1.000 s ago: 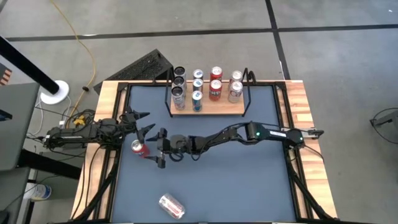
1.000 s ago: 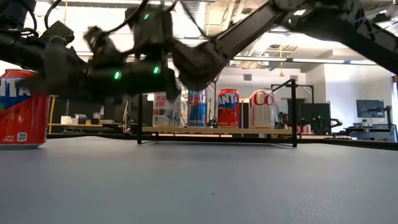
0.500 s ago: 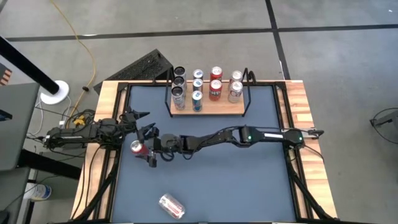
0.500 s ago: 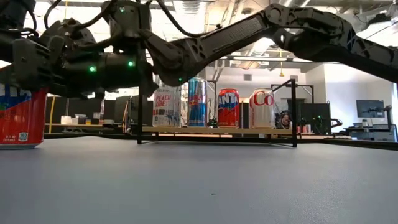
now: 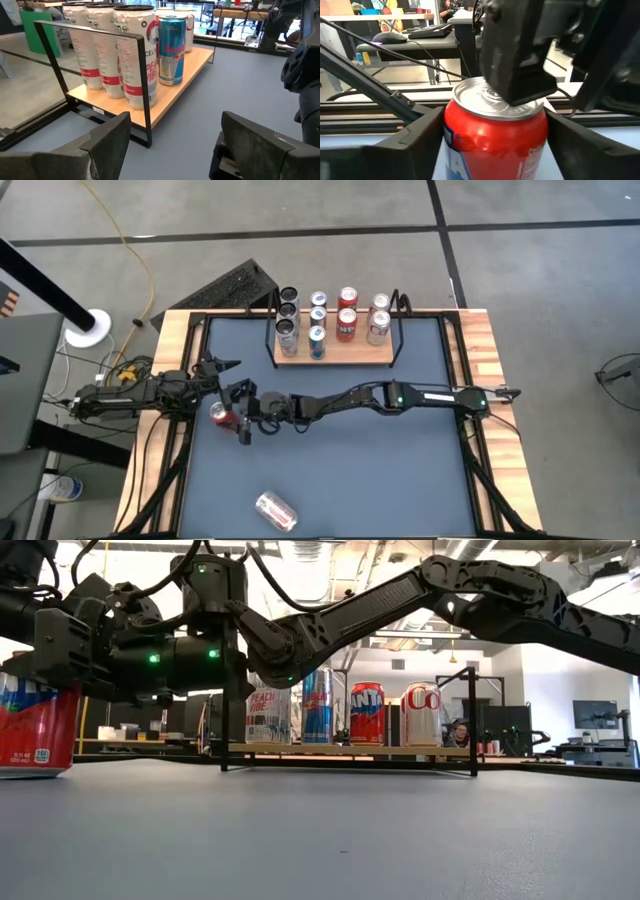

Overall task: Place canned beverage on shelf
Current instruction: Put the red soda can on the shelf aligned with the other red soda cans

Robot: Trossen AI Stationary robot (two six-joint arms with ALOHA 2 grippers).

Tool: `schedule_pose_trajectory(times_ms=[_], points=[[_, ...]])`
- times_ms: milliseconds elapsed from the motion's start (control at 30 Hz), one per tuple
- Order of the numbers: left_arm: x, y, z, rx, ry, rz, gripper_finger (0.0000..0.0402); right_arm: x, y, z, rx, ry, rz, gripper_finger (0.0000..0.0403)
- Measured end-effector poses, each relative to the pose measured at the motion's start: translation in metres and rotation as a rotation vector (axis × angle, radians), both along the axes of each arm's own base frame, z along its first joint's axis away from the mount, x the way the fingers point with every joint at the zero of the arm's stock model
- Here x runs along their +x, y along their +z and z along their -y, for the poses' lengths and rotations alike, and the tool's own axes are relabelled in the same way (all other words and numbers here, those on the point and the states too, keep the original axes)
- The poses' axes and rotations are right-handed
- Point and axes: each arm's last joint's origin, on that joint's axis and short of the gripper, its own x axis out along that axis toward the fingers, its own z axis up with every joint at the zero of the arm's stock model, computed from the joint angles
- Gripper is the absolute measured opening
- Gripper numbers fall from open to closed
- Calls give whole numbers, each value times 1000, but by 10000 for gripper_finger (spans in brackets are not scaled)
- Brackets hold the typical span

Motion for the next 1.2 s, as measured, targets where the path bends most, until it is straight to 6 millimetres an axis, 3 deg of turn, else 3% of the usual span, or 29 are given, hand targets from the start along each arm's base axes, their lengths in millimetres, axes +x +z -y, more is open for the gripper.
schedule_pose_trajectory(times_ms=[167,367,733,1200], points=[[0,0,0,0,0,0,300,0,-1,-4,-9,8,-32,266],[0,0,0,0,4,3,300,-4,10,-4,-26,7,-169,250],[0,0,0,2,1,-6,300,-31,62,0,-118,57,-492,247],[0,0,0,1,3,-3,300,-81,110,5,-222,148,-855,241]])
